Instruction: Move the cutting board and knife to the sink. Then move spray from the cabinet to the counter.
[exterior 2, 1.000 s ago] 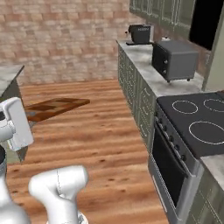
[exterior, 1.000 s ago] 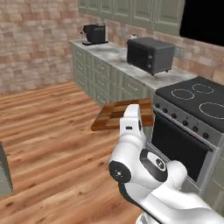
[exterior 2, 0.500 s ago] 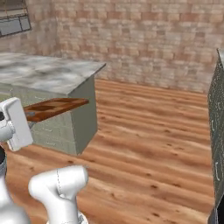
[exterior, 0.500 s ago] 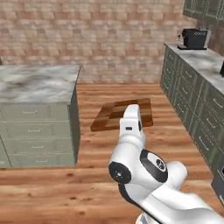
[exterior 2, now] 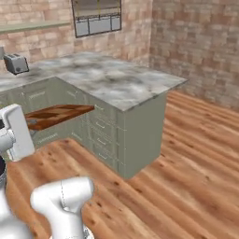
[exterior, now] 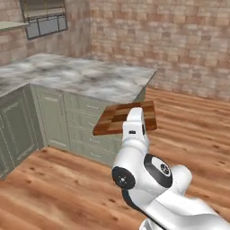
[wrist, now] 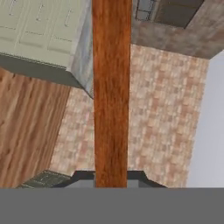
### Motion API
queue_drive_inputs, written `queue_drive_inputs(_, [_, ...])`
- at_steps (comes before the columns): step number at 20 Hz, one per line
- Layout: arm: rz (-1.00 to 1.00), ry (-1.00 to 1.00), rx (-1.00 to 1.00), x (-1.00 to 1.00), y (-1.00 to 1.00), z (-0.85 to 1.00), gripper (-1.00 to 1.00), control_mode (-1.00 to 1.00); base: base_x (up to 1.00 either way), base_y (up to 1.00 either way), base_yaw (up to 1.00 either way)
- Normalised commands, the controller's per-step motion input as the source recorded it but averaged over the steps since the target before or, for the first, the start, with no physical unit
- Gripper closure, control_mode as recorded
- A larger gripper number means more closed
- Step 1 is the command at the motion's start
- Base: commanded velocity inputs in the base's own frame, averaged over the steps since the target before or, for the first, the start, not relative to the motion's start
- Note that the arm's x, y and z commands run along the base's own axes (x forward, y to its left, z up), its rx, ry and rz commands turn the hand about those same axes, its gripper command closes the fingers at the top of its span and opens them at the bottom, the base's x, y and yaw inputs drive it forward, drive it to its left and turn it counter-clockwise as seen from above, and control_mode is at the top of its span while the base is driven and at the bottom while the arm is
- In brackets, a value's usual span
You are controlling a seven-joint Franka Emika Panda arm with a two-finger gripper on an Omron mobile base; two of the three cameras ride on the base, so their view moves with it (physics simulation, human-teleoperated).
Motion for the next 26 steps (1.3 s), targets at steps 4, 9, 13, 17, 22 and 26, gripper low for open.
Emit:
queue_drive_inputs(4, [0.0,0.0,0.0,0.0,0.0,0.0,1.0,1.0,0.67,0.0,0.7])
queue_drive_inputs(9, [0.0,0.0,0.0,0.0,0.0,0.0,1.0,1.0,0.69,0.0,0.69])
queue_drive_inputs(13, [0.0,0.0,0.0,0.0,0.0,0.0,1.0,1.0,0.72,0.0,0.66])
queue_drive_inputs(17, [0.0,0.0,0.0,0.0,0.0,0.0,1.0,1.0,0.74,0.0,0.65])
queue_drive_inputs(22, [0.0,0.0,0.0,0.0,0.0,0.0,1.0,1.0,0.75,0.0,0.61])
queue_drive_inputs(26, [0.0,0.0,0.0,0.0,0.0,0.0,1.0,1.0,0.94,0.27,0.36])
